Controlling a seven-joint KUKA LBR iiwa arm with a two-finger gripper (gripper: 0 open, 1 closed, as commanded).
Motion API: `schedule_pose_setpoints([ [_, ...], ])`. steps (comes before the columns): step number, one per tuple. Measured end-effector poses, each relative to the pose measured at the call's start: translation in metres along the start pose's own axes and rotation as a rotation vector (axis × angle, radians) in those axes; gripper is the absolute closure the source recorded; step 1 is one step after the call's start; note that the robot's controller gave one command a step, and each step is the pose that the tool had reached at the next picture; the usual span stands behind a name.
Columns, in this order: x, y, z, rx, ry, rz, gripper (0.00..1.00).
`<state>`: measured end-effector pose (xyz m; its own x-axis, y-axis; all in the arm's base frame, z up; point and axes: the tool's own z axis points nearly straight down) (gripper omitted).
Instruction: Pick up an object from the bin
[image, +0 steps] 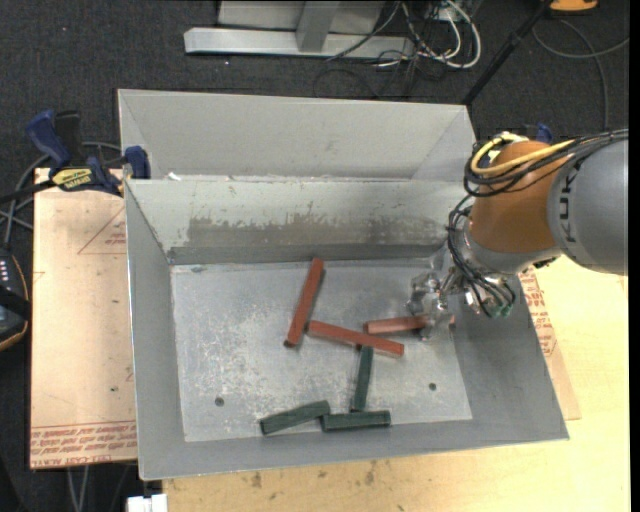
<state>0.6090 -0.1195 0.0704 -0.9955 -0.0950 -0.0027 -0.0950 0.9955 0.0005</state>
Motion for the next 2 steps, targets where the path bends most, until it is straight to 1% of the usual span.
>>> schedule_pose_setpoints([
  [1,-0.042,-0.031,-0.111,0.004,-0.008,-0.308,1.00],
  [2,-0.037,-0.022,-0.161,0.003,-0.007,-0.318,1.00],
])
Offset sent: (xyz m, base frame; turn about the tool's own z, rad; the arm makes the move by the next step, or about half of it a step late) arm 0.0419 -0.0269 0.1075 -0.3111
